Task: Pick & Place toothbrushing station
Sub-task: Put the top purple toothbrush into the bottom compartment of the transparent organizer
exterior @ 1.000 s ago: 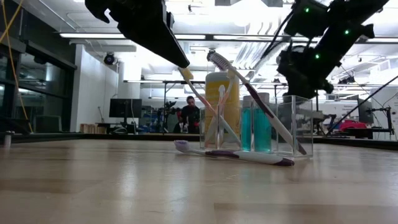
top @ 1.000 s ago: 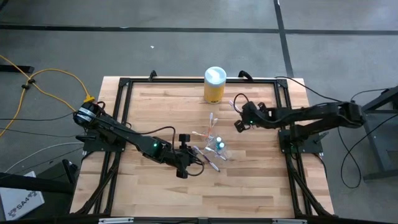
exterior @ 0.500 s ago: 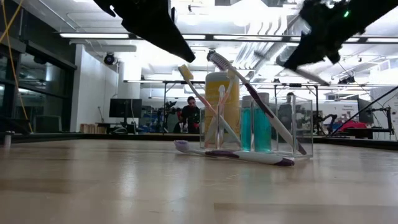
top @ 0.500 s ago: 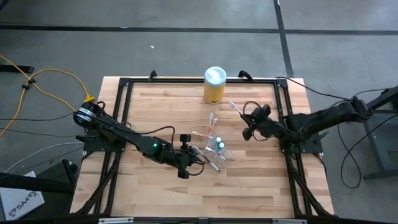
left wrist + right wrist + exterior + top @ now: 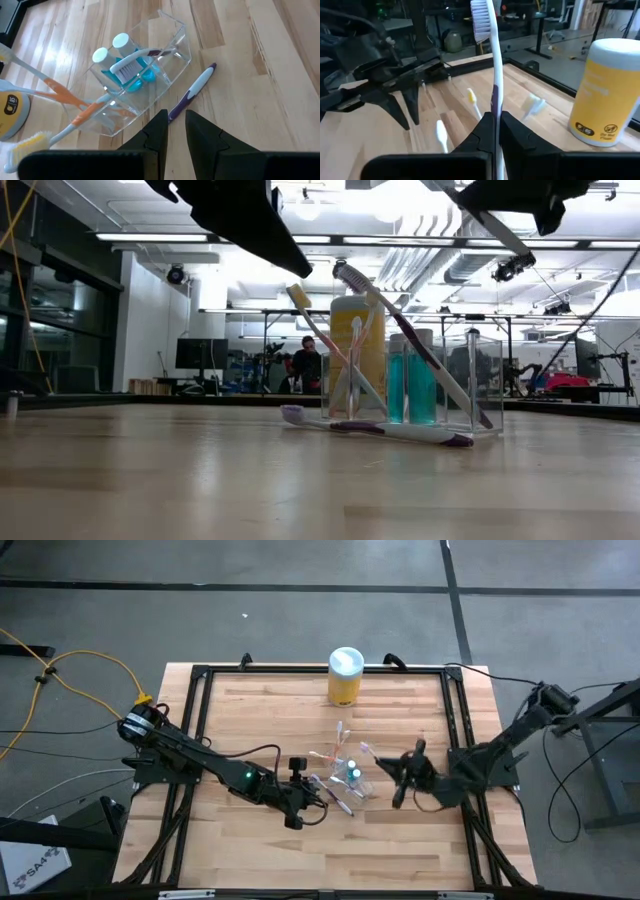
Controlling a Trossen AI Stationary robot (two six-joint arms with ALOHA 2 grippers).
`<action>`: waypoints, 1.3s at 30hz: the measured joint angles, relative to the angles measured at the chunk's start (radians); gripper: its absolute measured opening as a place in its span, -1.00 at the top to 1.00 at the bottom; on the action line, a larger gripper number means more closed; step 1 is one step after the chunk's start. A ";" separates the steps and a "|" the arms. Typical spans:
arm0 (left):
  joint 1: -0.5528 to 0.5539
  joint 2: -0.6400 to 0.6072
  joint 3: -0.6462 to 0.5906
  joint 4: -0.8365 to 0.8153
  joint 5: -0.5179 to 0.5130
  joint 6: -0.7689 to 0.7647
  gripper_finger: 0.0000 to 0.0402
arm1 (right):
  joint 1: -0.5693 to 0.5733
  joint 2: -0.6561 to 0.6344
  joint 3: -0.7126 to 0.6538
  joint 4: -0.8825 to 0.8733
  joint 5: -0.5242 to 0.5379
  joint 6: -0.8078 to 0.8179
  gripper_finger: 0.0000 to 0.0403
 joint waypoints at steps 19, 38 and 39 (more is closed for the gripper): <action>0.000 0.000 0.000 0.000 0.000 0.001 0.70 | 0.019 0.568 0.000 0.859 0.143 -0.274 0.98; 0.000 0.000 0.000 -0.001 0.001 -0.001 0.70 | 0.023 0.664 -0.001 0.844 0.241 -0.229 0.98; 0.000 0.000 0.000 -0.001 0.001 -0.001 0.70 | 0.025 0.664 -0.001 0.827 0.257 -0.211 0.98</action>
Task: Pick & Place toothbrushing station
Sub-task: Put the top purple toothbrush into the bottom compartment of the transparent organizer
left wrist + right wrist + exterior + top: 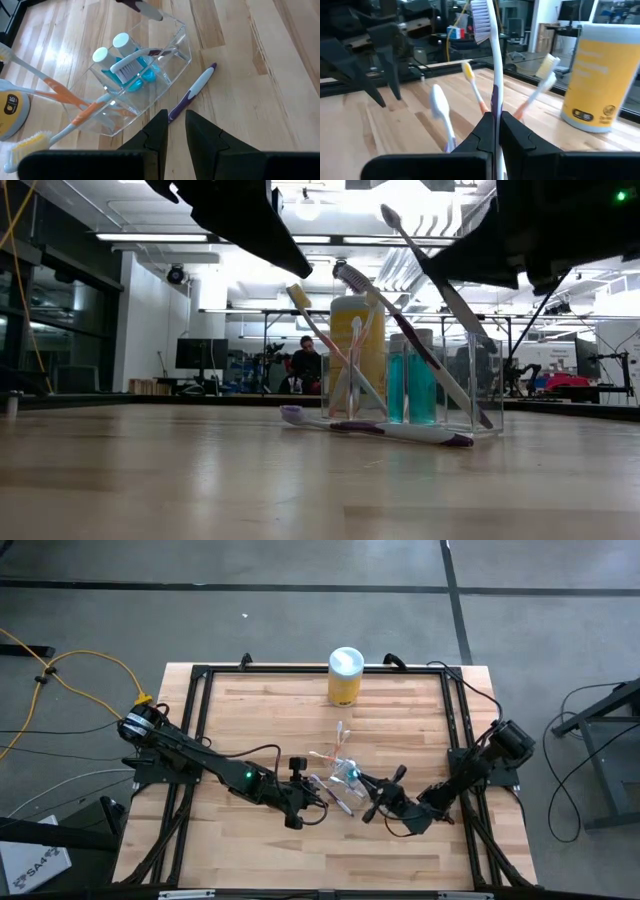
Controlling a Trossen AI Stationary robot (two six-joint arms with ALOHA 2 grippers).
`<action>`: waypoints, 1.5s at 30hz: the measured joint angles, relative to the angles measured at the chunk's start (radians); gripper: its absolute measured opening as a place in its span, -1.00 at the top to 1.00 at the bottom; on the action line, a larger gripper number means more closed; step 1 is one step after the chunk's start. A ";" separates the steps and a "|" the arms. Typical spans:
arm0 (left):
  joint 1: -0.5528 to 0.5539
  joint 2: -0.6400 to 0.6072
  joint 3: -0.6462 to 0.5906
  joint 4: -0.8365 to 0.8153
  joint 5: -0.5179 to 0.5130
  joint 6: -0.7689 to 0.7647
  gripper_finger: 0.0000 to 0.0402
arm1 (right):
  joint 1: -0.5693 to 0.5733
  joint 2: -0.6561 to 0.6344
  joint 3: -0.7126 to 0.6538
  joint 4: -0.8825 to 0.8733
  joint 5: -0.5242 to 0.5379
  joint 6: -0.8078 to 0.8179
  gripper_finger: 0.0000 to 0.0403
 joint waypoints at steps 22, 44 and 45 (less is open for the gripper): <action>0.000 0.000 0.000 0.000 0.000 -0.002 0.70 | 0.024 0.000 0.000 -0.147 0.011 0.183 0.89; -0.003 0.000 0.000 0.001 0.000 -0.003 0.70 | -0.013 0.000 0.000 -0.232 -0.152 0.414 0.89; -0.004 0.000 0.000 0.001 0.000 -0.002 0.70 | -0.013 -0.001 0.000 -0.237 -0.159 0.421 0.88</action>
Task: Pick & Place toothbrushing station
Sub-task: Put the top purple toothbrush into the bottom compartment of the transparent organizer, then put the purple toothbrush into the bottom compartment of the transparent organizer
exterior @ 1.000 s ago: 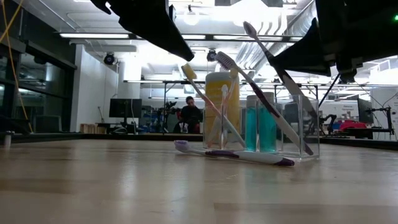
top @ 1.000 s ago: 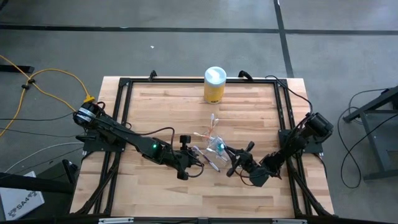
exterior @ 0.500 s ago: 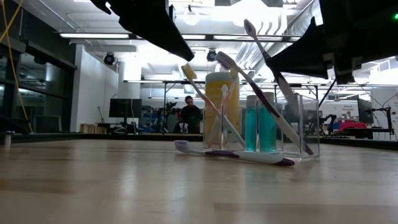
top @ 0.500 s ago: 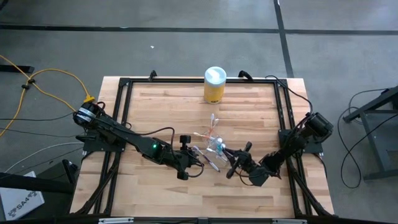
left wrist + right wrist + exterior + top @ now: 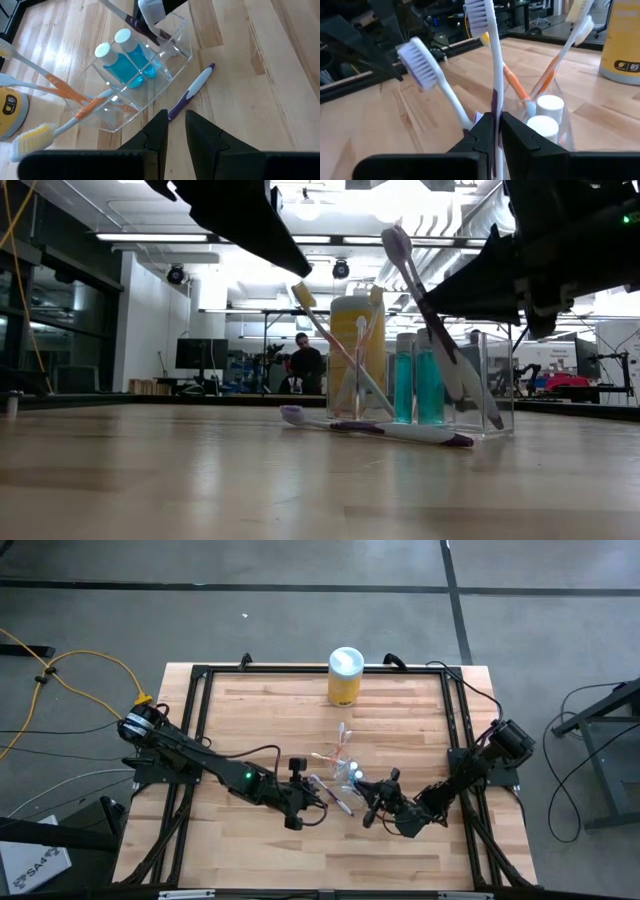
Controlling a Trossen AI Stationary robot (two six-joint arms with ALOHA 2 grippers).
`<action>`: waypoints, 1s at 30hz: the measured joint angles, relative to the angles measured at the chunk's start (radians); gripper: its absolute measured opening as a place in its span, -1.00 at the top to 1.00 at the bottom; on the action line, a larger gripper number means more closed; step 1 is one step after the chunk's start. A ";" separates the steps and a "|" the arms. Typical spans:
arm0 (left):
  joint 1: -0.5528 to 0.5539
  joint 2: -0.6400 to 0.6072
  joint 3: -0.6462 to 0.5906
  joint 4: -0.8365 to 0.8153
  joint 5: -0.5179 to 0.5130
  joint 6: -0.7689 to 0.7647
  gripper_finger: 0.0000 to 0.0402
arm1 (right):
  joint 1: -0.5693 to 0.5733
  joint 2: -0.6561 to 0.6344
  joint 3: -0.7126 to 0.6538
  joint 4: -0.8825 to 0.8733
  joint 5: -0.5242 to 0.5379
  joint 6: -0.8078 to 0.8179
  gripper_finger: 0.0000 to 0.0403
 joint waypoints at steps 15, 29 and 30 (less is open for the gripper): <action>-0.007 0.000 0.000 0.000 0.000 0.002 0.70 | -0.019 0.000 0.000 -0.008 -0.011 -0.004 0.64; -0.012 0.000 0.000 0.000 0.000 0.001 0.70 | -0.030 -0.029 0.000 0.054 -0.053 -0.115 0.31; -0.014 0.000 0.000 0.000 0.000 0.001 0.70 | -0.030 -0.038 0.000 0.052 -0.052 -0.127 0.31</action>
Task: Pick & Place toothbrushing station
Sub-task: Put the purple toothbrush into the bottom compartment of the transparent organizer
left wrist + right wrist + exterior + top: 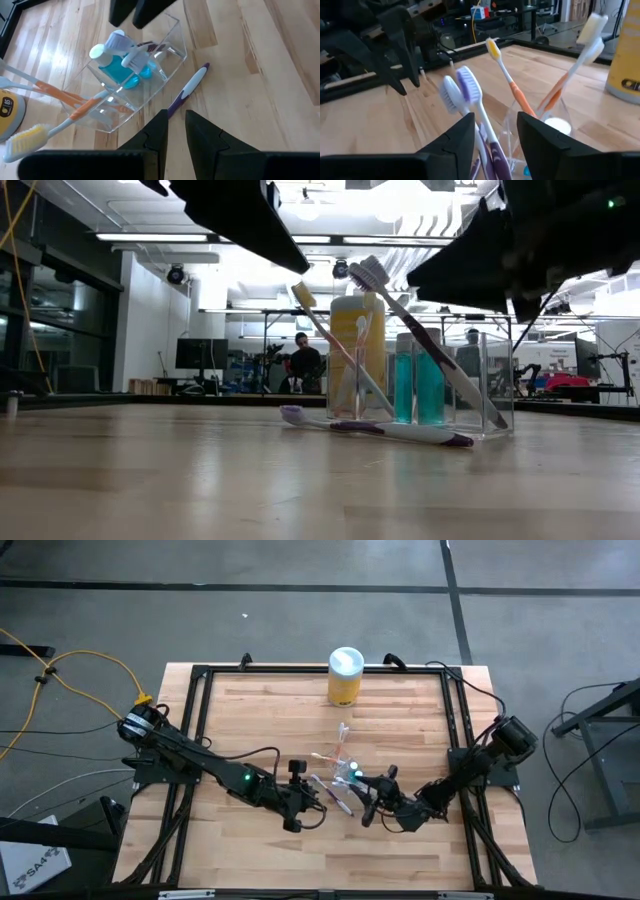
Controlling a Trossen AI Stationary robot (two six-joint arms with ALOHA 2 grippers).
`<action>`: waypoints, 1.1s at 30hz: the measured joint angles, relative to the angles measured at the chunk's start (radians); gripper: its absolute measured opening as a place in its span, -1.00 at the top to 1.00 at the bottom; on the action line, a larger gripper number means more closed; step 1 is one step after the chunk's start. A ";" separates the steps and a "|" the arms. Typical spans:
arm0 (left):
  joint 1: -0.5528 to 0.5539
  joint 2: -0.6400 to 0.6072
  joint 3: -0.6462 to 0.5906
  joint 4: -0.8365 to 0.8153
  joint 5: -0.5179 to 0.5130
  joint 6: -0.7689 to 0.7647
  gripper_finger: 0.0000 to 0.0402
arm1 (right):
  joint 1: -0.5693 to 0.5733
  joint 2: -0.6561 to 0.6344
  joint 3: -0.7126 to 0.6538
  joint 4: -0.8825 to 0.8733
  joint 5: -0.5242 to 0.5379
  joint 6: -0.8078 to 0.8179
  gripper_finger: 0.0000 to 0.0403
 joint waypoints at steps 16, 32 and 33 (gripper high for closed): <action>-0.042 0.000 0.000 -0.067 0.114 0.162 0.70 | 0.088 -0.240 0.000 -0.208 -0.086 -0.059 0.30; 0.069 0.083 -0.016 -0.143 0.134 0.401 0.70 | 0.131 -0.568 0.000 -0.309 -0.269 -0.200 0.31; 0.068 0.095 -0.016 -0.131 0.131 0.415 0.70 | 0.136 -0.575 0.000 -0.309 -0.268 -0.207 0.31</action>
